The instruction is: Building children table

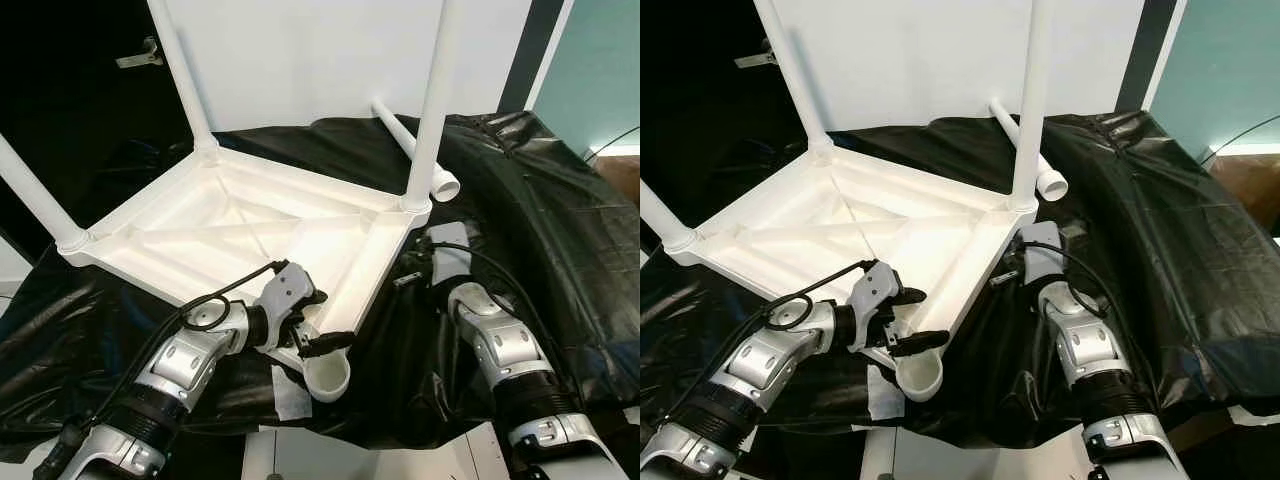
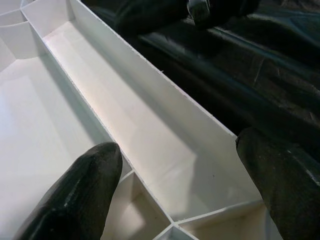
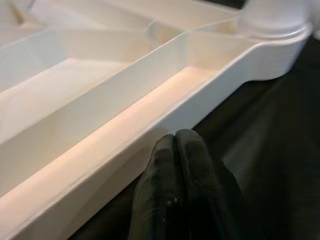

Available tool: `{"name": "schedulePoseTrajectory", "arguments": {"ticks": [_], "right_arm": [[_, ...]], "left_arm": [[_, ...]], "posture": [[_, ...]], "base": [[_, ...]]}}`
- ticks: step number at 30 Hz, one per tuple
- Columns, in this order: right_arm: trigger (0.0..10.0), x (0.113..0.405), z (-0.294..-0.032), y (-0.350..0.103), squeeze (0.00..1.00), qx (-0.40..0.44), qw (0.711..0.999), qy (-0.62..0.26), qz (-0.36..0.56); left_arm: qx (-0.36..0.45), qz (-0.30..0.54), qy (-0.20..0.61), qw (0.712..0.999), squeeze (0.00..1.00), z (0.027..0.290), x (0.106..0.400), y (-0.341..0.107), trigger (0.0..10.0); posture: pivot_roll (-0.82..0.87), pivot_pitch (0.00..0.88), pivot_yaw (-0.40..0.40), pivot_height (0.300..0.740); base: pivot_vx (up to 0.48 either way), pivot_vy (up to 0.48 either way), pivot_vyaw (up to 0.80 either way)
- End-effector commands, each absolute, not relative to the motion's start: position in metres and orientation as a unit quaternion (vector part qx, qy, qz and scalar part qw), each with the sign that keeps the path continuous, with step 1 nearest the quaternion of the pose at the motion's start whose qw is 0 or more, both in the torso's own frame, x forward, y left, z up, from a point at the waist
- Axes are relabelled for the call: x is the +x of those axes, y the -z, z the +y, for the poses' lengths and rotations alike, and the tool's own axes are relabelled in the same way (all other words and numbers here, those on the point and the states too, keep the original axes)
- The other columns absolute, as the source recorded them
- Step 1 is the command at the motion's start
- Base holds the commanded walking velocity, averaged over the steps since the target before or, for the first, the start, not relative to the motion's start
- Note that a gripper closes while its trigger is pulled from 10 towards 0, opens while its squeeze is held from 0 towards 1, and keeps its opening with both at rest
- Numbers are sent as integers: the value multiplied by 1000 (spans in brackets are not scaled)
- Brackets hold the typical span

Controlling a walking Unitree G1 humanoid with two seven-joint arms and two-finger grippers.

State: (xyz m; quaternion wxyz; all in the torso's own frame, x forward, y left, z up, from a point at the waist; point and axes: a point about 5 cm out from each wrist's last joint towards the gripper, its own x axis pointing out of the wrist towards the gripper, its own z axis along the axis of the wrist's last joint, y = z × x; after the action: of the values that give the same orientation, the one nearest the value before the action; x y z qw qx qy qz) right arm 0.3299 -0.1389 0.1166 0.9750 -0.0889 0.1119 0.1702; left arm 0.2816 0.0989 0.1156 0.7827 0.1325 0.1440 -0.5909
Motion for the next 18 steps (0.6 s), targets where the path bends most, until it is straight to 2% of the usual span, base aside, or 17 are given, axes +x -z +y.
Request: {"name": "schedulePoseTrajectory", "arguments": {"ticks": [1, 10, 18], "right_arm": [[10000, 330, -137, -110, 0, -89, 972, -177, 131], [10000, 335, -145, -99, 0, -75, 970, -170, 158], [10000, 367, -155, -104, 0, -105, 967, -164, 167]], "left_arm": [[134, 186, 580, 782, 255, 98, 276, -96, 10000], [137, 186, 563, 794, 176, 98, 277, -92, 10000], [131, 186, 569, 790, 161, 91, 269, -92, 10000]], "posture": [[-28, 0, 28, 740], [-20, 0, 28, 740], [7, 1, 32, 740]], "base": [[0, 0, 0], [0, 0, 0], [0, 0, 0]]}}
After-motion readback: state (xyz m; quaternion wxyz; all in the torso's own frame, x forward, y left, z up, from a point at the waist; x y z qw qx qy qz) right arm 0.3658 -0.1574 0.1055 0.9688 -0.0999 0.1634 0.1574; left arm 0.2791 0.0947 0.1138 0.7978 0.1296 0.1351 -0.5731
